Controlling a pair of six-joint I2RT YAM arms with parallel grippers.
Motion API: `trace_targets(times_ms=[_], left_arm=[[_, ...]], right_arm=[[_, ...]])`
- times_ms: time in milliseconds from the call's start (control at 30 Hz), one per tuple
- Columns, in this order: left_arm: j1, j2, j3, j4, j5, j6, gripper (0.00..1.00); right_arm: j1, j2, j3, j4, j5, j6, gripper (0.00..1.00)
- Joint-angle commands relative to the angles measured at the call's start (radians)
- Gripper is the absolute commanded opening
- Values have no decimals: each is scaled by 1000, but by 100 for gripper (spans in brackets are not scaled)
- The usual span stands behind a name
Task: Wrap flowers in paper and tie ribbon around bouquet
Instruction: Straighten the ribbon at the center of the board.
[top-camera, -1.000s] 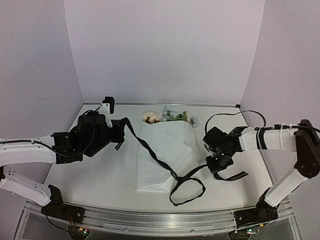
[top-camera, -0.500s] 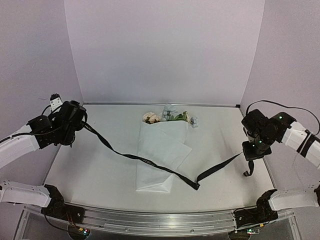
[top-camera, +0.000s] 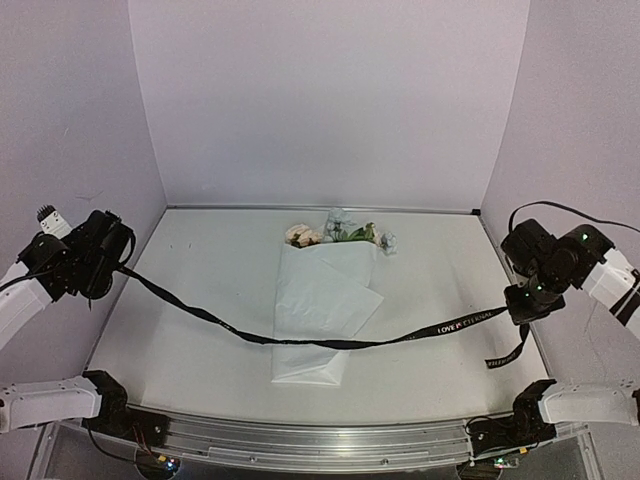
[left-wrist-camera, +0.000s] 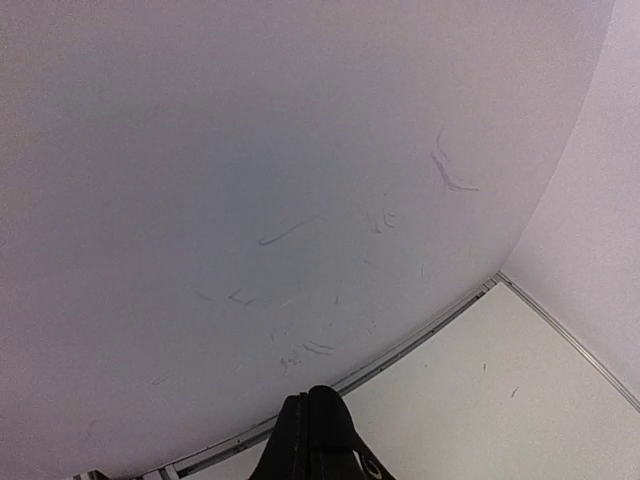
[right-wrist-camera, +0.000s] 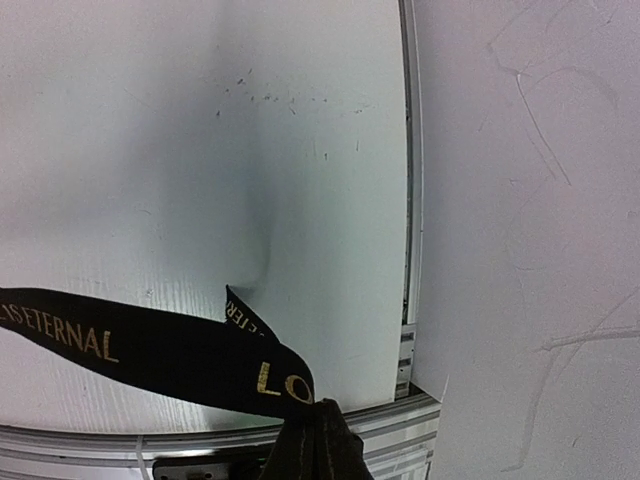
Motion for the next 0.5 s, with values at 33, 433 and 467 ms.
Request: trace_targets(times_ms=[33, 433, 467], left_arm=[[17, 10, -73, -105, -53, -180, 0], [238, 166, -212, 55, 90, -259, 0], [262, 171, -222, 79, 112, -240, 0]], right_arm=[[-17, 78, -37, -60, -6, -10, 0], [-38, 245, -139, 2, -71, 94, 1], [-38, 250, -140, 3, -80, 100, 3]])
